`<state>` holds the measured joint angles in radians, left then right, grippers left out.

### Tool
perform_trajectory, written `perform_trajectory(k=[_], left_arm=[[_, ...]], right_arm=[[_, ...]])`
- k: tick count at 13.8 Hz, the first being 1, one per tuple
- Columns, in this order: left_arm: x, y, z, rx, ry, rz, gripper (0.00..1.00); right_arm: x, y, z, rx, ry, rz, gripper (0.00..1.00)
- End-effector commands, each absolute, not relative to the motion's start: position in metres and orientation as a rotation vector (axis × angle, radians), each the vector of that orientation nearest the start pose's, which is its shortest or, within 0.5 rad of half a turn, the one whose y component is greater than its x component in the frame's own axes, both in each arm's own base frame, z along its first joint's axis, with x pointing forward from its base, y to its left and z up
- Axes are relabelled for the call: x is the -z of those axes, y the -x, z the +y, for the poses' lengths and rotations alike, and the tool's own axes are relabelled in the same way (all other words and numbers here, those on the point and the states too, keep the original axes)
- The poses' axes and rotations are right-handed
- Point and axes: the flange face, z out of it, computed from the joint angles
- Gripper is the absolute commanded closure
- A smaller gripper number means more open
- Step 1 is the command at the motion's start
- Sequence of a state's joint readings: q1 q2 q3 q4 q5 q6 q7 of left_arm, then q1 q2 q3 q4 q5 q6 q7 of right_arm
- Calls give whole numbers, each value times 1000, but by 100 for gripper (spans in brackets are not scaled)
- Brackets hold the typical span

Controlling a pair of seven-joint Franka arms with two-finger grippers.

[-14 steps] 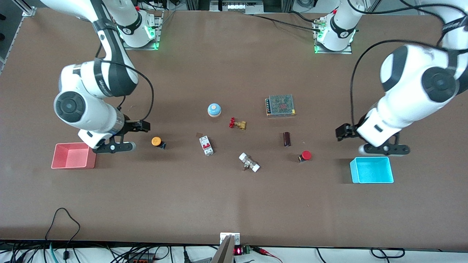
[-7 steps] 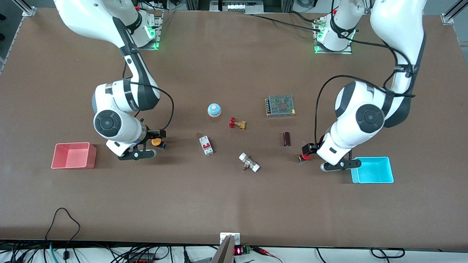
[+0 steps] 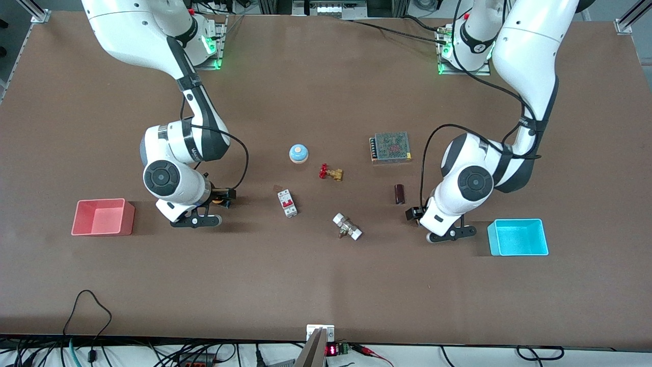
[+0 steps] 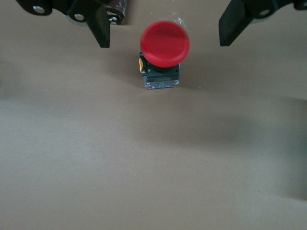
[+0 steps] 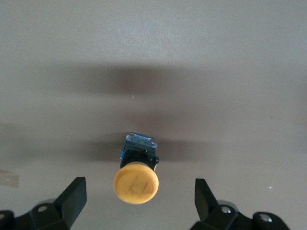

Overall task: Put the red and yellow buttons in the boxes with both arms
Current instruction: 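Close the right gripper on the yellow button while the left gripper grasps the red button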

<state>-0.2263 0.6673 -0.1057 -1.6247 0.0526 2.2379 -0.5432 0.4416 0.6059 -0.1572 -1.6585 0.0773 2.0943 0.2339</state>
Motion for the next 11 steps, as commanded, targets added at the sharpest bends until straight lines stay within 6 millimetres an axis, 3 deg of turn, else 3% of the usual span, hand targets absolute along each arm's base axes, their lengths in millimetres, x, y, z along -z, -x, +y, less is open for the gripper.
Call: perform_trajectory(k=[1,4,8,10,11], left_arm=[[-224,-649,-215,-81,3101,-309,2],[-230,-650,-214,-78,3099,-319,10],[-238,-649,-215,-82,3097,-319,27],[-241,-649,-215,-77,3098,-319,36],[-241,-649,-216,-75,3098,-322,41]], right_arm=[[-226,-632,210,-235,3203,14,0],[-210,-624,208,-213,3200,22,0],[-210,-624,207,-221,3200,25,3],[-210,-624,207,-227,3202,24,24],[-210,-624,207,-227,3202,24,44]])
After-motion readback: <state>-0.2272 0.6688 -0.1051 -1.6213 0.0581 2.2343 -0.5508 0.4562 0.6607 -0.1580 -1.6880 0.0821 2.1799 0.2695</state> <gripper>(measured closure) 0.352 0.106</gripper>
